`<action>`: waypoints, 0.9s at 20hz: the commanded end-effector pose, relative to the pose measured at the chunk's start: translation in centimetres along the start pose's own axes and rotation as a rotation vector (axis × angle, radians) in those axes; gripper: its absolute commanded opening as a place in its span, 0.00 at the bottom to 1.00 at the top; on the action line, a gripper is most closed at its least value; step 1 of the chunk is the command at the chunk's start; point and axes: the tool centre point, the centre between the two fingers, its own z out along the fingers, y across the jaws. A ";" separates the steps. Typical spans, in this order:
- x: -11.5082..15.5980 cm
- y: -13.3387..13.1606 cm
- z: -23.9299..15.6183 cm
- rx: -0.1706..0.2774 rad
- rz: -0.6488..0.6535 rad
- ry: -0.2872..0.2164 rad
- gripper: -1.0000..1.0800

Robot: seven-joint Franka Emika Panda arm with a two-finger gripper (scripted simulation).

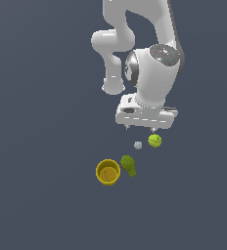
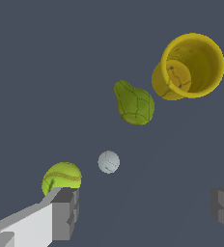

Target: Pick up a designated object from a clutter of objects.

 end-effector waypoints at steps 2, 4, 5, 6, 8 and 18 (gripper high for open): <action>-1.3 -3.4 3.2 0.005 0.017 0.003 0.96; -2.1 -5.0 4.7 0.009 0.025 0.004 0.96; -2.5 -5.8 5.4 0.011 0.029 0.004 0.96; -2.9 -6.5 6.1 0.014 0.033 0.004 0.96; -3.6 -7.7 7.3 0.018 0.039 0.004 0.96; -6.0 -10.8 10.3 0.031 0.057 0.001 0.96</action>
